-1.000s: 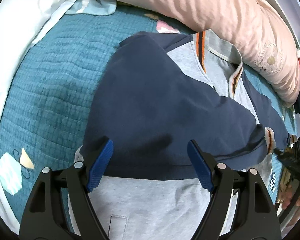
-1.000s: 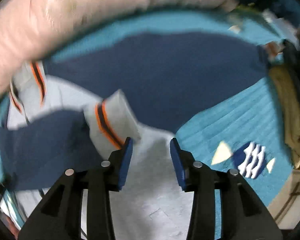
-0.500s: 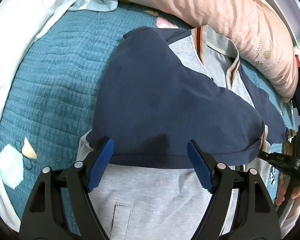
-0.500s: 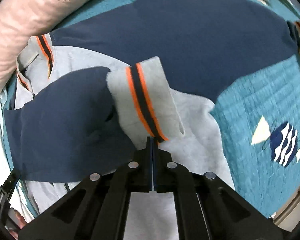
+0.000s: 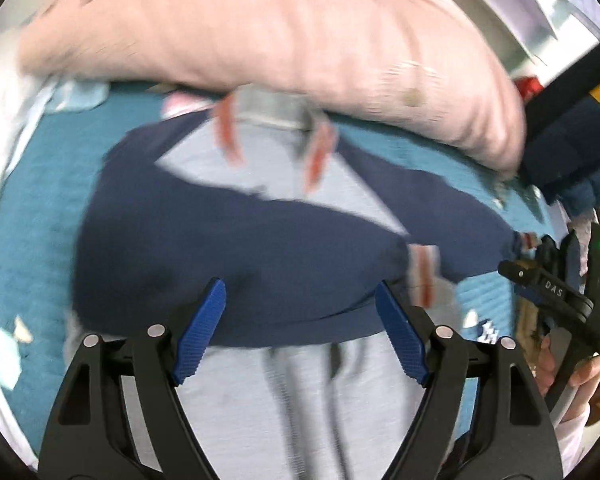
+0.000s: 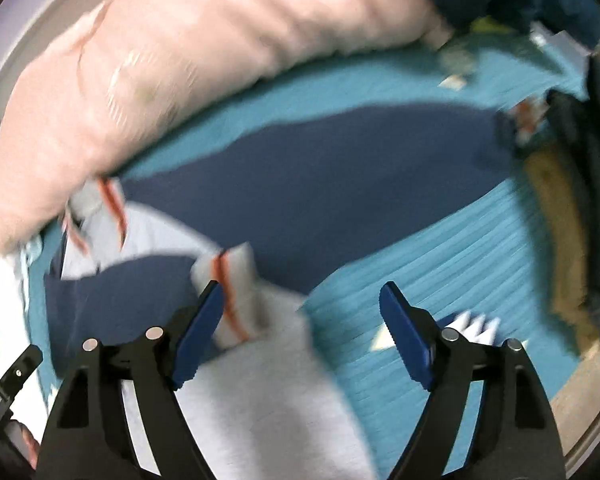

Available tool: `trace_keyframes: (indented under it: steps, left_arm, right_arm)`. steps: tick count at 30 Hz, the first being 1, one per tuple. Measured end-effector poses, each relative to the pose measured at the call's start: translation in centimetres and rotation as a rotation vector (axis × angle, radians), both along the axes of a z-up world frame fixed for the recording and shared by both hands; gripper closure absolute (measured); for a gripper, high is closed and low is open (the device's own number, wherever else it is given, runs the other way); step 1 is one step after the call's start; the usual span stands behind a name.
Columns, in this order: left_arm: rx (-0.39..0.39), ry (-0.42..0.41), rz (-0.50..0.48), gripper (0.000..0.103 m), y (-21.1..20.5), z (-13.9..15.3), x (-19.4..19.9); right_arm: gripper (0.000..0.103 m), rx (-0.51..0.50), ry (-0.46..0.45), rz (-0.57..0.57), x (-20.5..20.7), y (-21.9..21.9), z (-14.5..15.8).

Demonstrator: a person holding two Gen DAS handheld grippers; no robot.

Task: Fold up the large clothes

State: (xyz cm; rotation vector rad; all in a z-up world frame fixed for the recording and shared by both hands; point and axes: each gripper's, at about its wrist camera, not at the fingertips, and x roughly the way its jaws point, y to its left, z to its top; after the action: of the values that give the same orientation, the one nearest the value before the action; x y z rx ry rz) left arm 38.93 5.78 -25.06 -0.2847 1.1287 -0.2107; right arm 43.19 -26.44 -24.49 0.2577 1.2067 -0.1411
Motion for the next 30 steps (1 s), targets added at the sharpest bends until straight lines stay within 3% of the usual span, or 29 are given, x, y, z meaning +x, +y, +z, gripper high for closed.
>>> trace_keyframes:
  steps: [7, 11, 15, 16, 19, 20, 23, 29, 30]
  left_arm:
    - [-0.067, 0.000, -0.089, 0.015, -9.0, -0.2, 3.0]
    - [-0.023, 0.068, -0.110, 0.015, -13.2, -3.0, 5.1]
    - [-0.031, 0.151, -0.099, 0.016, -14.7, -6.8, 6.3]
    - [-0.030, 0.164, -0.094, 0.018, -14.9, -7.4, 6.5]
    - [0.071, 0.217, -0.057, 0.051, -15.7, -10.4, 7.3]
    - [0.102, 0.231, -0.049, 0.057, -15.8, -11.2, 7.3]
    - [0.156, 0.161, -0.061, 0.063, -16.4, -11.6, 7.0]
    - [0.154, 0.181, -0.064, 0.065, -16.0, -11.7, 7.5]
    - [0.162, 0.179, -0.071, 0.065, -16.1, -11.7, 7.5]
  right_arm:
    - [0.016, -0.099, -0.013, -0.078, 1.0, -8.3, 2.3]
    - [0.016, -0.142, 0.016, -0.137, 1.8, -13.0, 2.0]
    - [0.016, -0.150, 0.040, -0.176, 2.3, -16.8, 1.2]
    - [0.016, -0.151, 0.049, -0.188, 2.6, -17.7, 0.7]
    - [0.016, -0.111, 0.074, -0.212, 3.1, -19.7, -0.6]
    - [0.016, -0.086, 0.077, -0.218, 3.3, -20.3, -1.1]
    - [0.016, -0.062, 0.081, -0.233, 3.8, -21.4, -2.4]
    - [0.016, -0.031, 0.100, -0.252, 5.8, -22.5, -4.2]
    - [0.021, -0.023, 0.091, -0.256, 6.2, -22.5, -4.3]
